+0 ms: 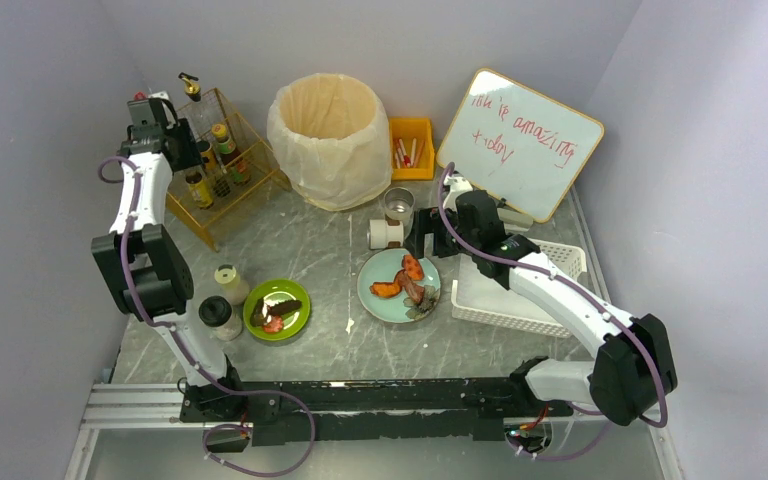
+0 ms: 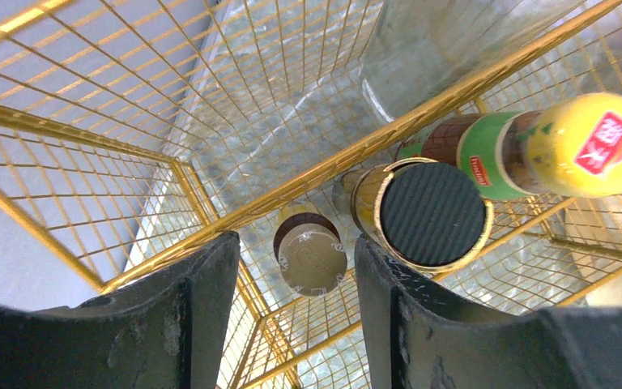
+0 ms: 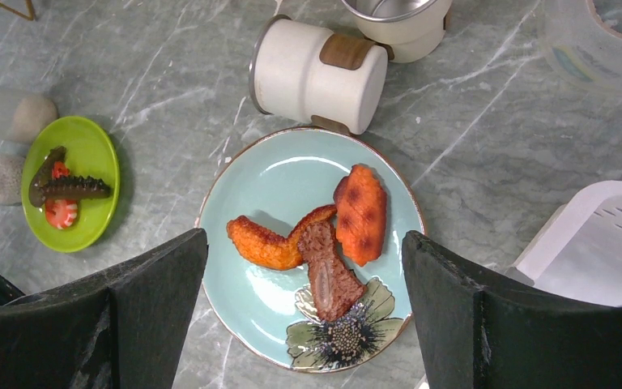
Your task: Clear the kitchen counter
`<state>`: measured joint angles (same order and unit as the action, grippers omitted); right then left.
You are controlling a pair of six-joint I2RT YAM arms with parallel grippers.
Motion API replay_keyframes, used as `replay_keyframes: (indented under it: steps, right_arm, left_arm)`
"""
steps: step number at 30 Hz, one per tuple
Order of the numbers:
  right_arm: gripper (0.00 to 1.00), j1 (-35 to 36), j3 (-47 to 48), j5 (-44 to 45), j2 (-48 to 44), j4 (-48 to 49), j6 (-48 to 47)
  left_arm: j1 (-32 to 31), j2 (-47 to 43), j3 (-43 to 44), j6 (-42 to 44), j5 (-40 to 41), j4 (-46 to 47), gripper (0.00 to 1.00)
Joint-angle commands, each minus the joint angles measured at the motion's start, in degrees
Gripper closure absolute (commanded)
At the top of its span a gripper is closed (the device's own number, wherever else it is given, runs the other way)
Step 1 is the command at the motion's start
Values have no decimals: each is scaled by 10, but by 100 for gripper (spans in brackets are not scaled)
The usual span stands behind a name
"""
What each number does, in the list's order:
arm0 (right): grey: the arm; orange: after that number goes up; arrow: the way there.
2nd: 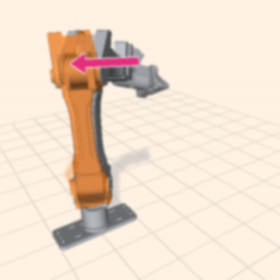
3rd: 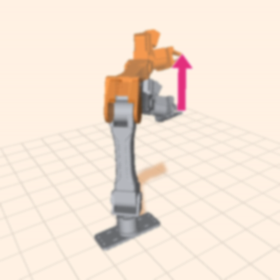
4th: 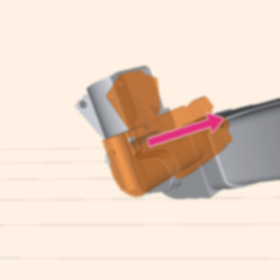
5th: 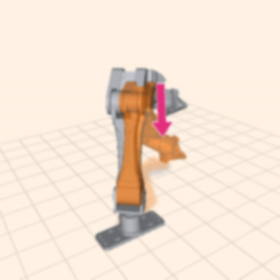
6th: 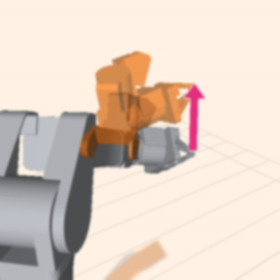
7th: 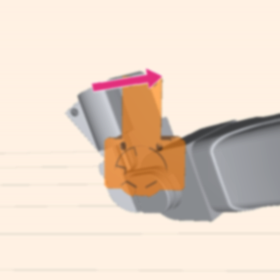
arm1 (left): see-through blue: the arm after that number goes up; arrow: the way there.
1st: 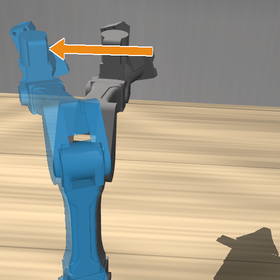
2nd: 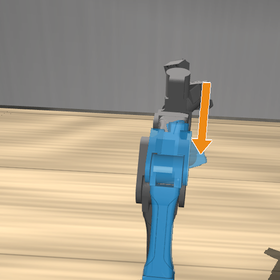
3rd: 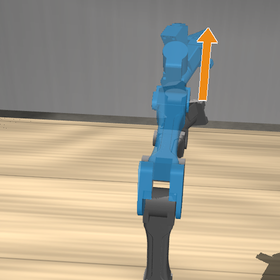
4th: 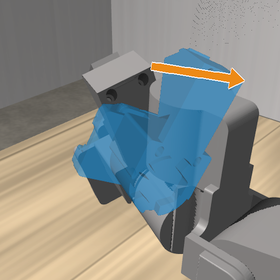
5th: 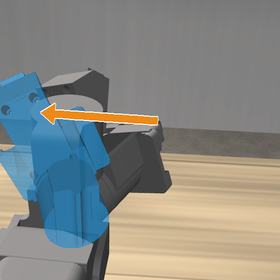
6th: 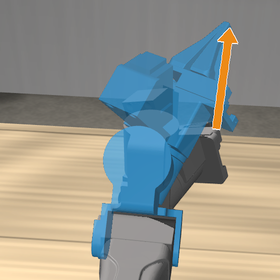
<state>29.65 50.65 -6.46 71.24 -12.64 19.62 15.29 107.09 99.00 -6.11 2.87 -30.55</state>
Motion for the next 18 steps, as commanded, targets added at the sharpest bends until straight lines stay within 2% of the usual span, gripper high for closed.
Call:
replay_keyframes:
  steps: [1,11,18]
  right_arm:
    - [7,-3,20,7,-17,4,-9]
    - [5,-3,29,24,-19,-5,-1]
    - [0,-3,37,32,-15,-14,2]
  left_arm:
    - [3,-65,42,-12,13,6,40]
    - [3,-169,-11,-60,-23,26,36]
    - [3,-236,-72,-85,-48,34,28]
